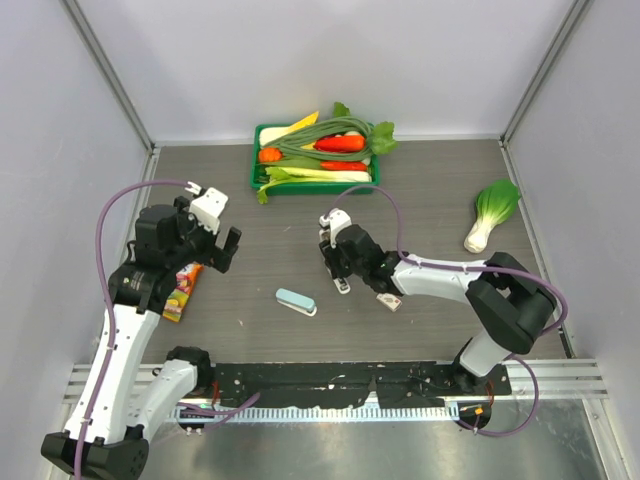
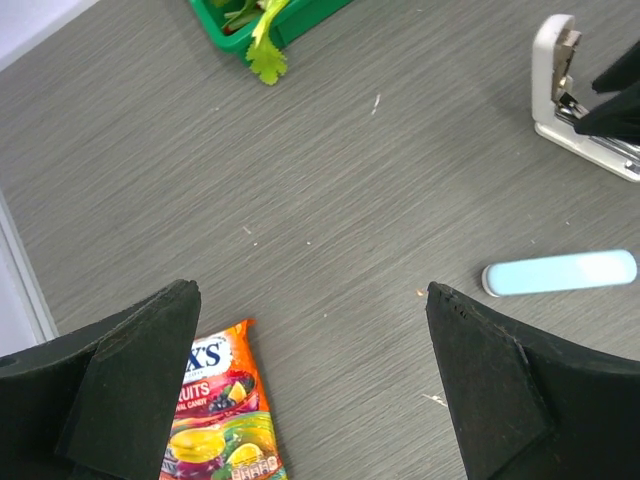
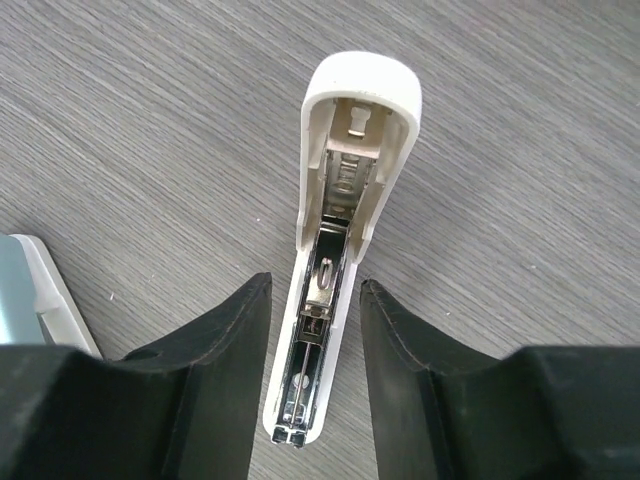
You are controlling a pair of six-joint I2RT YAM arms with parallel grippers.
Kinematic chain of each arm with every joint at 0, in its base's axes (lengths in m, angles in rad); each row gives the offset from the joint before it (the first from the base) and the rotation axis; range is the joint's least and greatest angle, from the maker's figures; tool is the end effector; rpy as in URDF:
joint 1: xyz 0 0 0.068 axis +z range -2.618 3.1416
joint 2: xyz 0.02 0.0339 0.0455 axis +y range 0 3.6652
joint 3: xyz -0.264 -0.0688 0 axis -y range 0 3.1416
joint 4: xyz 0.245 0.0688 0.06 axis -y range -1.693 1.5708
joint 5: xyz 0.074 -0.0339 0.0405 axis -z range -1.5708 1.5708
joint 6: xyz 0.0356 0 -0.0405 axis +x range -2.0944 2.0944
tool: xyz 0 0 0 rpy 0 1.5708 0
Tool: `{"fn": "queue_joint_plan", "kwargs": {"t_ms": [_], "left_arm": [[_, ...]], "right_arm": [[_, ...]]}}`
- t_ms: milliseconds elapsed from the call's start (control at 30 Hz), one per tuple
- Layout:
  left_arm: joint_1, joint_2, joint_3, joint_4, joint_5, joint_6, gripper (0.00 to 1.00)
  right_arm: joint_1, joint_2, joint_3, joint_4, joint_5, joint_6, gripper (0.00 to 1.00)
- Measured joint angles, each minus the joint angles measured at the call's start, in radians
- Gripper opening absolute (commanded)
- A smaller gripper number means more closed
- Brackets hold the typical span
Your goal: Load the staples into the stapler
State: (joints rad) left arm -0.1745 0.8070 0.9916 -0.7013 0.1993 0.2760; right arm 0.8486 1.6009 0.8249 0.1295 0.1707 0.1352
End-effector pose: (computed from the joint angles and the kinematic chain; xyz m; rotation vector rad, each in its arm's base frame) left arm 0.1582 -0.0351 0.3543 0.5814 1.9966 -0.1460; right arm 0.2239 0.2450 0.1829 -0.6889 2.1205 0.3561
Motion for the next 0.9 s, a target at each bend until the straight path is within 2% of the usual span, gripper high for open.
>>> {"fn": "queue_joint_plan", "kwargs": {"t_ms": [200, 267, 467, 600, 700, 900], "left_arm": [[0.000, 0.014, -0.005, -0.015, 0.136, 0.105, 1.00], [0.000, 0.033, -0.014, -0.022, 0.193, 0.162, 1.00], [-0.024, 0.164, -0.020, -0.083, 0.377, 0.359, 1.00], [-0.126, 0.262, -0.020, -0.094, 0.437, 0.455, 0.99], [-0.246, 0.350, -0.017, -0.084, 0.453, 0.496, 0.94], [-0.430, 0.541, -0.002, -0.040, 0.432, 0.497, 0.87]], "right_arm": [[-0.028, -0.065, 0.043, -0.084, -0.052, -0.076, 0.61], [-0.059, -0.129, 0.058, -0.124, -0.115, -0.120, 0.65], [-0.177, -0.337, 0.113, -0.299, -0.356, -0.282, 0.66], [-0.256, -0.433, 0.113, -0.426, -0.523, -0.373, 0.72], [-0.330, -0.492, 0.078, -0.488, -0.636, -0.426, 0.72], [-0.474, -0.519, 0.056, -0.577, -0.788, -0.480, 0.72]]}}
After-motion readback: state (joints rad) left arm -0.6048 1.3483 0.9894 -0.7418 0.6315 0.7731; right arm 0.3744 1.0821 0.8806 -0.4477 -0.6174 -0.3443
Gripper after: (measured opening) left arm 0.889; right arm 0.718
